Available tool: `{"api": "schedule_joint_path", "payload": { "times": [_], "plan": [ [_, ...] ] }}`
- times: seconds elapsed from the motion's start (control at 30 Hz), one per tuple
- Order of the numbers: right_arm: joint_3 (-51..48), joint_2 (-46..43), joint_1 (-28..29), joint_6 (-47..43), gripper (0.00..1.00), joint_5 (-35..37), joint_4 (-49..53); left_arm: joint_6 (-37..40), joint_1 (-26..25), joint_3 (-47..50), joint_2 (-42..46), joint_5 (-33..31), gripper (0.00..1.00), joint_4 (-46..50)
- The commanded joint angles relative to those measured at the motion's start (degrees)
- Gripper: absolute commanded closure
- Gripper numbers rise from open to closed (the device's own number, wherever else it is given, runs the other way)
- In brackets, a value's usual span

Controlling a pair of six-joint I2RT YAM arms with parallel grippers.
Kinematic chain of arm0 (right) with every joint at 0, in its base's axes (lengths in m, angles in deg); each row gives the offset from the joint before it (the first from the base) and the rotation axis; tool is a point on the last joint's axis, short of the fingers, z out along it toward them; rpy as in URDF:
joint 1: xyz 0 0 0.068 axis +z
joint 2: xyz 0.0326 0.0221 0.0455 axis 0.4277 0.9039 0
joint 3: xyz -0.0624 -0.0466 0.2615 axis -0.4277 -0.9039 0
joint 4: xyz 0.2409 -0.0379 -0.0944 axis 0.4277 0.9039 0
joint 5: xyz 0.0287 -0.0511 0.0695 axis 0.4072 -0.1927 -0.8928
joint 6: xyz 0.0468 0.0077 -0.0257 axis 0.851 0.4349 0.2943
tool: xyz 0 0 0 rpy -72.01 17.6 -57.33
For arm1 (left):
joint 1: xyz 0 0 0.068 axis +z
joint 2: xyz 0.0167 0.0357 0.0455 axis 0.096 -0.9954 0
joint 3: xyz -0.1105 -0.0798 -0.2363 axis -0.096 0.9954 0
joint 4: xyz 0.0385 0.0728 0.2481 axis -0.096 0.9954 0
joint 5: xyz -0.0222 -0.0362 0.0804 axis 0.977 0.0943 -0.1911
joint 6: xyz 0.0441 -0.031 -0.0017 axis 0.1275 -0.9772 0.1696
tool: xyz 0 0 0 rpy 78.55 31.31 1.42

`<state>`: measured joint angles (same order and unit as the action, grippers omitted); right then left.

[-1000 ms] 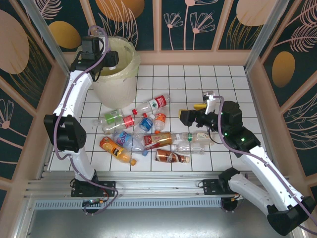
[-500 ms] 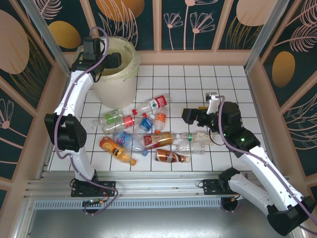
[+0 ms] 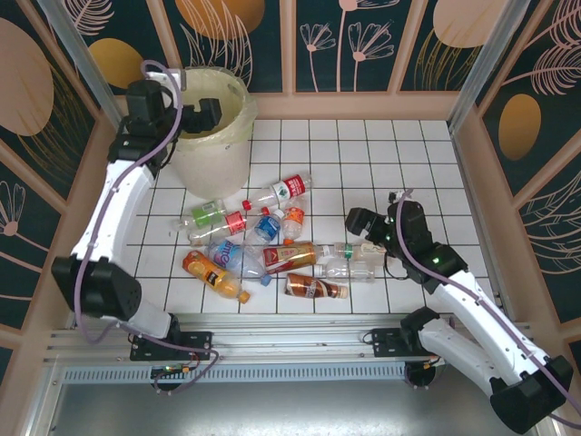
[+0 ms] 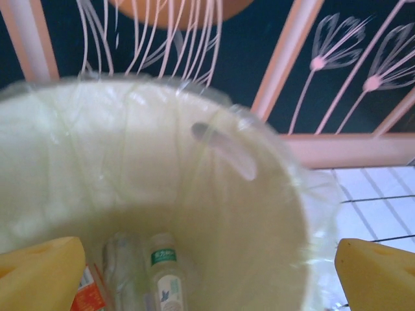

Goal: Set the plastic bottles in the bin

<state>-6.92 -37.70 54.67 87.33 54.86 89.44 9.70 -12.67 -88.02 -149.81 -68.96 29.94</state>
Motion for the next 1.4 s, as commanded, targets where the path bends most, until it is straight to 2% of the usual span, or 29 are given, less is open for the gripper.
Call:
{"api": "schedule_joint_path", "payload": {
  "times": [0.0,0.13,0.4,0.53,0.67,0.9,1.13,1.23,1.37],
  "plan": [
    [-1.70,-1.75,-0.61,6.15,0.01,7.01,5.21,-1.48,-0.02,4.74,4.34,6.30,0.02,-6.76],
    [-3.40,-3.15,-2.03,9.72,0.01,7.77,8.91,-2.41,-2.81,11.17,9.22,9.85,0.01,-10.17],
    [-5.45,-6.68,-4.38,14.25,0.01,5.09,14.57,-3.10,-14.64,18.17,15.53,9.84,0.01,-14.31],
    [-8.20,-8.84,-4.63,17.21,0.01,2.83,14.18,-3.12,-19.69,21.25,16.77,10.29,0.01,-15.27],
    [-10.73,-8.91,-4.58,19.41,0.01,1.12,12.88,-4.04,-24.06,26.42,17.72,13.59,0.01,-18.50],
    [-12.78,-4.17,-4.79,20.27,0.01,-2.43,7.39,-6.10,-31.98,32.84,16.03,19.88,0.01,-23.83],
    [-14.62,-3.94,-4.89,22.01,0.01,-2.41,5.66,-7.53,-34.64,37.75,15.42,21.96,0.02,-29.00],
    [-16.11,-2.91,-5.17,23.28,0.01,-4.07,0.93,-9.20,-35.14,39.49,14.37,24.01,0.01,-32.16],
    [-16.66,-1.55,-5.01,22.57,0.01,-6.42,-3.23,-9.08,-36.43,41.49,13.83,23.12,0.01,-32.10]
  ]
}}
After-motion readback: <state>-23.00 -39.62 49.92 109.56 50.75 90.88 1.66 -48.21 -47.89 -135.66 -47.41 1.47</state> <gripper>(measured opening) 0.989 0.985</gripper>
